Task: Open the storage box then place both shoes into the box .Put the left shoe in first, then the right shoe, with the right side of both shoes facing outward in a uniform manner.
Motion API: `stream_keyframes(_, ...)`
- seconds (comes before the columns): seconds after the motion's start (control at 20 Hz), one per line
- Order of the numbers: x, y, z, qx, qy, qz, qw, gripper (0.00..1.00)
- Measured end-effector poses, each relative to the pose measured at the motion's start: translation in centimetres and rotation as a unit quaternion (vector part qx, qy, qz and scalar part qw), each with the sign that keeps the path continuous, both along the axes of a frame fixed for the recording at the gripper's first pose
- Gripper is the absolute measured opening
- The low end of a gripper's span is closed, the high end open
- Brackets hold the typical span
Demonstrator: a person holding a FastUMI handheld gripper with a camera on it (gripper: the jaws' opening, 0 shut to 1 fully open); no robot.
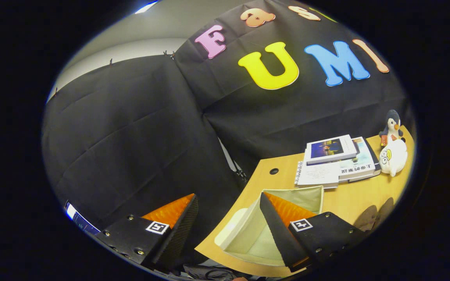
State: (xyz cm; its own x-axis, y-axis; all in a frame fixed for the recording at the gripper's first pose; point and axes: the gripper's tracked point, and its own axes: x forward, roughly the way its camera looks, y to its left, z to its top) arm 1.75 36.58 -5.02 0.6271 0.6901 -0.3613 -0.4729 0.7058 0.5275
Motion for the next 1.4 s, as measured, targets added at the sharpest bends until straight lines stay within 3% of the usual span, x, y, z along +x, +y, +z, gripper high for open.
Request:
stream_keyframes(0.65,2.2,-15.9,-6.2,-0.093,0.022,-0.111,0.989,0.97)
stream_keyframes(1.4,0.0,-26.2,-17.6,-0.173,0.102,-0.156,0.967,0.98)
